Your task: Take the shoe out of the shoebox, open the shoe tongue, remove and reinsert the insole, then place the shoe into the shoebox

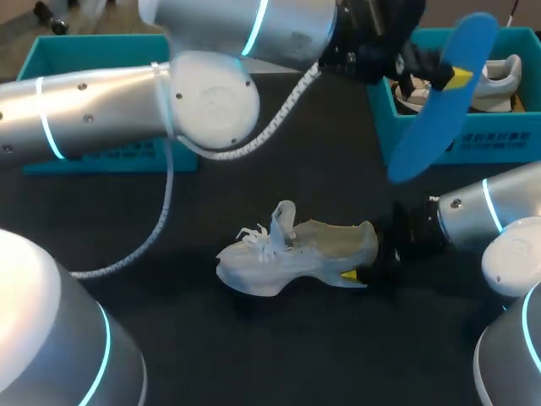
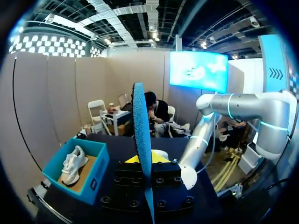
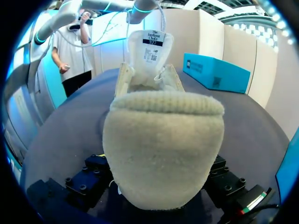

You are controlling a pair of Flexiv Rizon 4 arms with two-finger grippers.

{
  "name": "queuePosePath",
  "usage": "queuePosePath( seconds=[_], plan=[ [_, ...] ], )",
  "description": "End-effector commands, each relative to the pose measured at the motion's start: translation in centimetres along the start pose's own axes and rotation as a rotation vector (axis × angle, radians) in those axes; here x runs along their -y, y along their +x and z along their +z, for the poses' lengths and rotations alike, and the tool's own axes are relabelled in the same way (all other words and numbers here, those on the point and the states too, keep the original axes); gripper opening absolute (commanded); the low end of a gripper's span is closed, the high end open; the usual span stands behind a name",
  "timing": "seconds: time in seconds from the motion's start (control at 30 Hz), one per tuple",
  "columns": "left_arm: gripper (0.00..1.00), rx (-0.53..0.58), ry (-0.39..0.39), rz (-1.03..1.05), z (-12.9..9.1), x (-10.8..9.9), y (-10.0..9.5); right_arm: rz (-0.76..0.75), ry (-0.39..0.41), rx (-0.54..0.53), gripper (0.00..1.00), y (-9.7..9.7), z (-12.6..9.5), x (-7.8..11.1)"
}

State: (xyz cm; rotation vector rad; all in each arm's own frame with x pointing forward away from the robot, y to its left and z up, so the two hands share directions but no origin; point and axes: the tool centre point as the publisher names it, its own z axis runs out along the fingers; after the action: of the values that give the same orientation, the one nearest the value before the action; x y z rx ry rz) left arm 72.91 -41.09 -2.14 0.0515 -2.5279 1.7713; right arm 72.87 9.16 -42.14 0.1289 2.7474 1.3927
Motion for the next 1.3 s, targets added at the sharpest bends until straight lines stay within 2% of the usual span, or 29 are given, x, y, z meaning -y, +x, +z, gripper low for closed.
queuePosePath(
  seconds=[0.03,0.2,0.37,0.57,0.63,1.2,1.3],
  plan=[
    [0.00,-0.125,0.048,-0.025,0.5,0.1,-1.0,0.000,0.003,0.001,0.00,-0.2,0.1,0.3],
    [0.00,-0.197,0.073,-0.089,1.2,0.7,-1.8,0.000,0.003,0.001,0.00,-0.2,0.1,0.3],
    [0.00,-0.208,0.111,-0.134,1.4,1.1,-2.4,0.000,0.003,0.001,0.00,-0.2,0.1,0.3],
    [0.00,-0.225,0.167,-0.188,1.0,2.5,-3.1,0.000,0.003,0.001,0.00,-0.2,0.1,0.3],
    [0.00,-0.270,0.187,-0.222,0.6,2.9,-3.4,0.000,0.003,0.001,0.00,-0.2,0.1,0.3],
    [0.00,-0.270,0.187,-0.222,0.6,2.9,-3.4,0.000,0.003,0.001,0.00,-0.2,0.1,0.3],
    [0.00,-0.291,0.196,-0.296,-1.0,3.2,-3.0,0.000,0.003,0.001,0.00,-0.2,0.1,0.3]
  ],
)
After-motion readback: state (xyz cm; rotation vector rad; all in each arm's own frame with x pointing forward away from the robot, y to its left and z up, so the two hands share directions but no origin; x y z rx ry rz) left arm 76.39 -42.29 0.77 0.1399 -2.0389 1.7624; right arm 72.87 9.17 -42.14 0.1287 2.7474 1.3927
